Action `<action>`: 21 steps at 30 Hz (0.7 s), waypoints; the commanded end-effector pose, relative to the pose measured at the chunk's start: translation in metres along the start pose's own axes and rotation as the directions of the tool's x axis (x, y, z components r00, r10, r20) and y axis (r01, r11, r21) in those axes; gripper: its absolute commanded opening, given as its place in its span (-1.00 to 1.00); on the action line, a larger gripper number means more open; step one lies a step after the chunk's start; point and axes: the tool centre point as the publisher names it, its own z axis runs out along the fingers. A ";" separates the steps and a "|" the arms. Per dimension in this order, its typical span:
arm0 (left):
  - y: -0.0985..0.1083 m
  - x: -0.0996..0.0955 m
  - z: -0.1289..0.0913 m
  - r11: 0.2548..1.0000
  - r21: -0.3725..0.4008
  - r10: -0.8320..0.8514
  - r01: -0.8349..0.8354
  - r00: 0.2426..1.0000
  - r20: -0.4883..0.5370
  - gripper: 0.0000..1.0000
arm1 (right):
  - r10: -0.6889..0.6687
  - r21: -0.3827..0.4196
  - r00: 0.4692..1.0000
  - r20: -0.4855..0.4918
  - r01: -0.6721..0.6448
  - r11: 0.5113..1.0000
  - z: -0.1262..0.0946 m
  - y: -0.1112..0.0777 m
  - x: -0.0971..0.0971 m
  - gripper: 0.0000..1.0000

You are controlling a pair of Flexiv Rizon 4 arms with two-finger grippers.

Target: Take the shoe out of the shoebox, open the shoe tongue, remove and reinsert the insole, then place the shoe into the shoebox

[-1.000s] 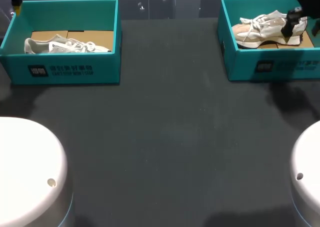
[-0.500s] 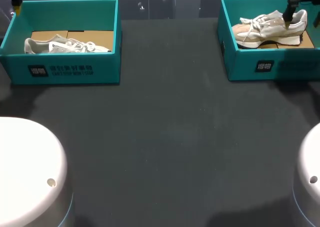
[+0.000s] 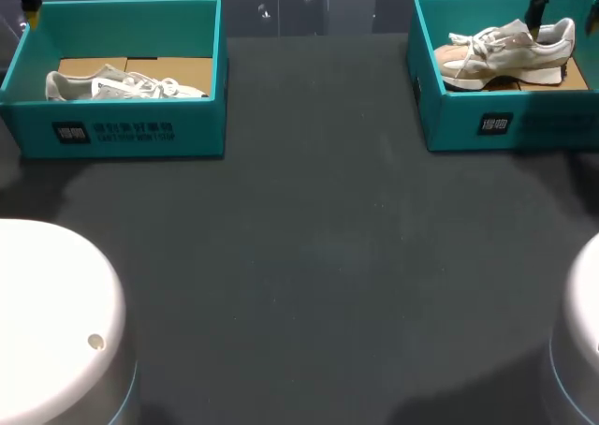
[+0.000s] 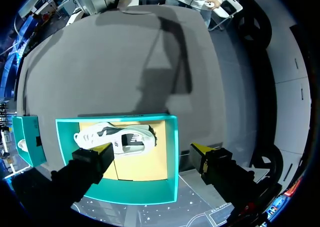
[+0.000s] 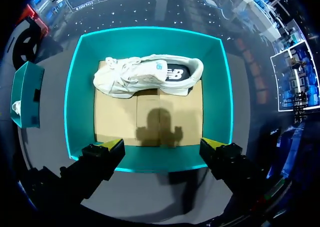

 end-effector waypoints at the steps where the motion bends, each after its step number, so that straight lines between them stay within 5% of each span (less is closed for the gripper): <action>1: -0.001 0.000 0.000 1.000 -0.001 0.001 -0.001 1.000 -0.002 1.00 | -0.002 0.069 1.000 -0.016 0.003 0.998 0.016 0.041 -0.017 1.00; 4: -0.001 0.000 0.000 1.000 -0.001 0.001 -0.001 1.000 -0.002 1.00 | 0.028 0.057 1.000 -0.010 -0.027 0.998 0.023 0.049 -0.030 1.00; 21: -0.001 0.000 0.000 1.000 -0.001 0.001 -0.001 1.000 -0.002 1.00 | 0.052 0.022 0.999 0.001 -0.052 0.998 0.037 0.062 -0.036 1.00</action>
